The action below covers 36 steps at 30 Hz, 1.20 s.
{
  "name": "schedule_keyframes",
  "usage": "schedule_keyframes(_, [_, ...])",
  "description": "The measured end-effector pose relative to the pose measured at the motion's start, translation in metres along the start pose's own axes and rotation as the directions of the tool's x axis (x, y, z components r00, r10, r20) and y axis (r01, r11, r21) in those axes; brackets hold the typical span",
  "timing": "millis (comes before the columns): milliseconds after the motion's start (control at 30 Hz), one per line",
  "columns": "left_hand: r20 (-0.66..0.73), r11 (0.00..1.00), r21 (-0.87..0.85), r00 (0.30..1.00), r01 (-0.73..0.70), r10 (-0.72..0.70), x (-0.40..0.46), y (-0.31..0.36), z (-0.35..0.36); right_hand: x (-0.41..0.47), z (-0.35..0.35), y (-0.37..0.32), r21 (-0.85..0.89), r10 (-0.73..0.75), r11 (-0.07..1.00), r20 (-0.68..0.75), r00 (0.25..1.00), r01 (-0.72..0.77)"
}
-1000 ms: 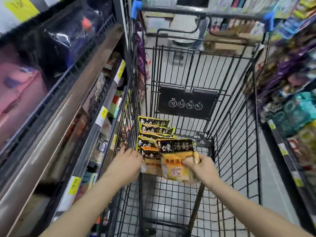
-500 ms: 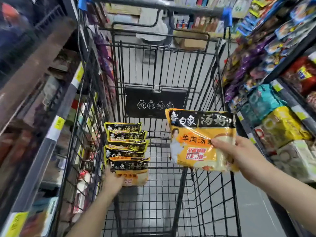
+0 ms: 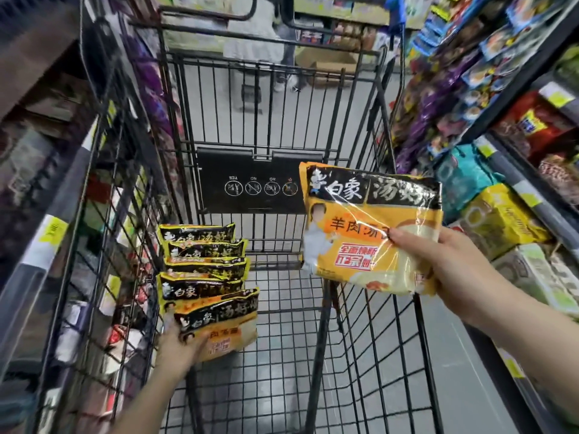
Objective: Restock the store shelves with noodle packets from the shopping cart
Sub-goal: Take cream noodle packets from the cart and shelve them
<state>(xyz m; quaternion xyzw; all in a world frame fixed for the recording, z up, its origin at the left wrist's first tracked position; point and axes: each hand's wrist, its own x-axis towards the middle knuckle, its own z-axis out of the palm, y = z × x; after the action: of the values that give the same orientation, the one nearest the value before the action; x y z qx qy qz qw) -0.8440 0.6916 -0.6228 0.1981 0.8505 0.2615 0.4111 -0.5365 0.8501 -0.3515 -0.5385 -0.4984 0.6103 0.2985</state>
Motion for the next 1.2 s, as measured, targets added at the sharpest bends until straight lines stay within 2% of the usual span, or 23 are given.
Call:
schedule_keyframes(100, [0.005,0.995,-0.012,0.995,-0.098,0.099,-0.021,0.015,-0.007,0.0,-0.003,-0.003,0.022,0.005,1.0,-0.006,1.0,-0.005])
schedule_keyframes(300, [0.005,0.982,0.019,0.982,-0.19,0.19,-0.053,0.053,-0.023,-0.006,-0.004,-0.015,0.005,0.027,1.0,-0.019,0.999,-0.027])
schedule_keyframes(500, [0.052,0.944,-0.199,0.96,-0.261,0.276,-0.106,0.118,-0.078,-0.031,-0.003,-0.047,0.03,0.061,0.998,-0.009,0.998,-0.061])
schedule_keyframes(667, [0.032,0.895,-0.289,0.931,-0.34,0.364,-0.155,0.178,-0.141,-0.066,-0.013,-0.093,0.024,0.076,0.997,0.062,0.995,-0.078])
schedule_keyframes(800, [0.065,0.835,-0.448,0.919,-0.321,0.388,-0.196,0.226,-0.194,-0.101,-0.033,-0.146,0.072,0.038,0.996,0.071,0.997,-0.044])
schedule_keyframes(900, [0.156,0.815,-0.482,0.883,-0.323,0.442,-0.233,0.267,-0.234,-0.132,-0.053,-0.187,0.091,0.001,0.996,0.05,0.999,-0.005])
schedule_keyframes(1000, [0.142,0.753,-0.513,0.824,-0.412,0.548,-0.278,0.314,-0.256,-0.162,-0.074,-0.22,0.117,-0.047,0.992,0.015,0.999,0.045])
schedule_keyframes(1200, [0.206,0.657,-0.534,0.672,-0.532,0.711,-0.352,0.385,-0.263,-0.231,-0.115,-0.254,0.194,-0.124,0.97,-0.137,0.983,0.149])
